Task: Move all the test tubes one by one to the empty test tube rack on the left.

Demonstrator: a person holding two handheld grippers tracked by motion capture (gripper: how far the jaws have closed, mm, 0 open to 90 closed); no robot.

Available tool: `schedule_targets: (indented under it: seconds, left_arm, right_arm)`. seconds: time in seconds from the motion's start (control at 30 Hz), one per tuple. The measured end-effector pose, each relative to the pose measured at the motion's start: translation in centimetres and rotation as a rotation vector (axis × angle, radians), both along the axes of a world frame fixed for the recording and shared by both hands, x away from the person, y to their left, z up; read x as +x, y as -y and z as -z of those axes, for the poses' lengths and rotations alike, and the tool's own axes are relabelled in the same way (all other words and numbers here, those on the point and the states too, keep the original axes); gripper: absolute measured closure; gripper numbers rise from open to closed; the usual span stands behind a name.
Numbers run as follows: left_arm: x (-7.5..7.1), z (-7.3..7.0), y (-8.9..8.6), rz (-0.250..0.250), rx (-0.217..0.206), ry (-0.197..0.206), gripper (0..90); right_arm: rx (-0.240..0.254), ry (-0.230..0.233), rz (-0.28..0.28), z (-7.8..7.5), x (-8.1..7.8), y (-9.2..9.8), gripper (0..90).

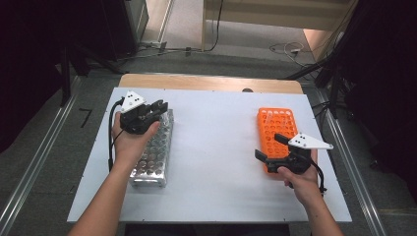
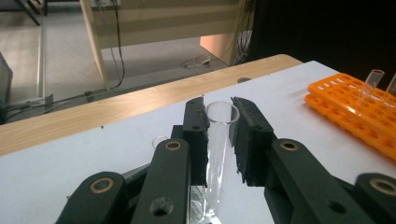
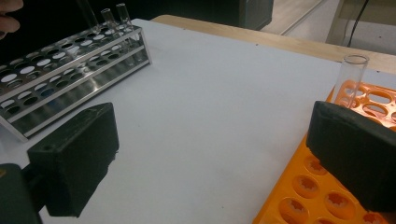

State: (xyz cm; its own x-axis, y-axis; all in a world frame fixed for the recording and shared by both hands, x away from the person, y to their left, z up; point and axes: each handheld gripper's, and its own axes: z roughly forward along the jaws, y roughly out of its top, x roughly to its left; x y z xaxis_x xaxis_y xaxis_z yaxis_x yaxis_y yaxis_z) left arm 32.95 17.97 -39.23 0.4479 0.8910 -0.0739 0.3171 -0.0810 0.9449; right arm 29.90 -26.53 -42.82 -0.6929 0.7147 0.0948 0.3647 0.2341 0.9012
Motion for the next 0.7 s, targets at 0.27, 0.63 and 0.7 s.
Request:
schedule_targets:
  seconds: [0.27,0.63,0.7]
  left_arm:
    - [0.7,1.1,-0.1,-0.028,0.016,-0.022,74.8]
    - [1.0,2.0,0.1,-0.034,0.041,-0.042,74.8]
    - [1.0,2.1,0.2,-0.031,0.046,-0.045,74.8]
  right_arm:
    - [0.003,0.0,-0.001,0.0,0.0,0.0,1.0]
    - [-0.001,-0.002,0.003,0.1,0.0,0.0,1.2]
    - [-0.001,-0.003,0.005,0.1,0.0,0.0,1.3]
